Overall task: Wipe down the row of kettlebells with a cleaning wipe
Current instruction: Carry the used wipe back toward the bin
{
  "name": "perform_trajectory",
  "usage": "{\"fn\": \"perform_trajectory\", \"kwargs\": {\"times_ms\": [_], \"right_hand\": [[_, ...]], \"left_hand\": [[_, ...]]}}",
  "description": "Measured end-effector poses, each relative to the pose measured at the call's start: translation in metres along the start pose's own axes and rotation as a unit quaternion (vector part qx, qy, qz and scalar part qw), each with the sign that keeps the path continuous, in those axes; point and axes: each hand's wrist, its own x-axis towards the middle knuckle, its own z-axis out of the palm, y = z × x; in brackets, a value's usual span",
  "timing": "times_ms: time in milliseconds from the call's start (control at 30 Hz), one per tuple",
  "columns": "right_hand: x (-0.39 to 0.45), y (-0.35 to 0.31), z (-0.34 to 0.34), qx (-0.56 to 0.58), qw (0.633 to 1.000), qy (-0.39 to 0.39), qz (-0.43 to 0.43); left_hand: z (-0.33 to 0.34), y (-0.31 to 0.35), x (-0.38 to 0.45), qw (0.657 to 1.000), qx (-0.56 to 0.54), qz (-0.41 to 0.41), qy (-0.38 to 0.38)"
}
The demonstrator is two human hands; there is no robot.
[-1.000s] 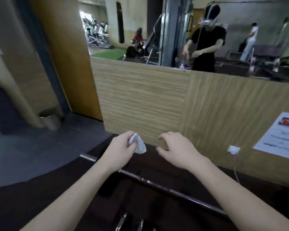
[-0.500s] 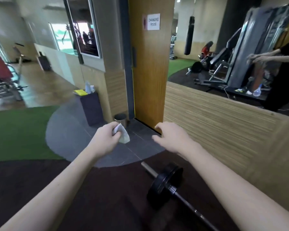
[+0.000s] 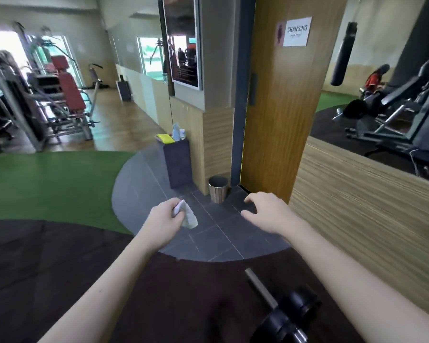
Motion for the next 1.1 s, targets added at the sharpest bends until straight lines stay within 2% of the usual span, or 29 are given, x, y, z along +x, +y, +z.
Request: {"fn": "perform_trajectory", "kwargs": {"times_ms": [200,467,667,867,1000,1100], "right_hand": [[0.133,-0.006,0.023,-0.015,1.000,-0.024,0.008],[0.358,-0.031,0.058,0.035,0.998,-0.007,0.061],[0.494,-0.046,0.080,0.078,0.991,-0.017,0.103],[0.627,-0.034,0.102,0.094,0.984,-0.020,0.152],[0.734,-0.005,0.113,0.080,0.981,-0.018,0.177],[0.799,0.017,0.107,0.086,0.975,-0.021,0.203]], "left_hand": [[0.008,-0.046,0.113,0.999,-0.041,-0.017,-0.017],[-0.007,-0.133,0.350,0.996,-0.045,0.001,-0.072],[-0.011,-0.178,0.491,0.992,-0.027,0.022,-0.121],[0.022,-0.222,0.634,0.986,-0.012,0.022,-0.166],[0.061,-0.236,0.759,0.983,0.016,0.056,-0.173],[0.080,-0.239,0.843,0.982,-0.014,0.048,-0.180]]}}
